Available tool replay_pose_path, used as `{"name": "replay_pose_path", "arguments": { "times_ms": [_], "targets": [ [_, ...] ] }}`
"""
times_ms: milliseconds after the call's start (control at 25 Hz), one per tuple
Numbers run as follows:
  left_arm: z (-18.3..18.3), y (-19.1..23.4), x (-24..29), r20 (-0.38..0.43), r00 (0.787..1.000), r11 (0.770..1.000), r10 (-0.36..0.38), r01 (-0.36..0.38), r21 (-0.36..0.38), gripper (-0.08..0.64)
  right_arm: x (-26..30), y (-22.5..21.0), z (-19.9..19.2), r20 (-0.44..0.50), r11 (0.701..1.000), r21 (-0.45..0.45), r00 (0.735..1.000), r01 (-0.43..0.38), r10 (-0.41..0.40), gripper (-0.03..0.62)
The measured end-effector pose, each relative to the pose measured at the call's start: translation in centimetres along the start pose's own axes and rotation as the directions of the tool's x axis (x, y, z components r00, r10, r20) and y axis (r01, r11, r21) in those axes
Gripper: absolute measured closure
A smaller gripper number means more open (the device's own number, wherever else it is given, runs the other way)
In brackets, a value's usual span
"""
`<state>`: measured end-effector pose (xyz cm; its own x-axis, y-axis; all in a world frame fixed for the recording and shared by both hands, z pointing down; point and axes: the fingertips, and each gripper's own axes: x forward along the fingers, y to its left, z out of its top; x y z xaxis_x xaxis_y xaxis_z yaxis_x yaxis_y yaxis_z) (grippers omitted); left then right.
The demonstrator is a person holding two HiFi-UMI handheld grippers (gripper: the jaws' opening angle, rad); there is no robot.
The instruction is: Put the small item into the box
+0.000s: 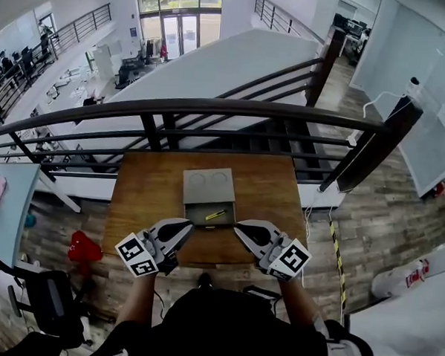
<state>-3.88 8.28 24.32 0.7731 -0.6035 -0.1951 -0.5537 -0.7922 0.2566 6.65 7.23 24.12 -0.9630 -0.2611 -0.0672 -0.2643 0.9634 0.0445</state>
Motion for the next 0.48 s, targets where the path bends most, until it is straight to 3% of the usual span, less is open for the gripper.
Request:
{"name": "replay_pose_path", "arguments": {
  "times_ms": [280,480],
  "targets": [
    [-3.6,-5.7,-1.9,-0.043,0.998,0.998,0.045,-0.047,-0.030,0.545,-3.8,4.7,-1.2,0.020,0.997,0.068,0.999,-0.038,0.036,0.581],
    [-5.5,-7.6,-2.4,-0.075,0.991,0.994,0.113,-0.114,-0.007,0.545,-5.1,6.7,-2.8,-0.012,0.993,0.083,0.997,-0.078,0.080,0.583]
  ]
}}
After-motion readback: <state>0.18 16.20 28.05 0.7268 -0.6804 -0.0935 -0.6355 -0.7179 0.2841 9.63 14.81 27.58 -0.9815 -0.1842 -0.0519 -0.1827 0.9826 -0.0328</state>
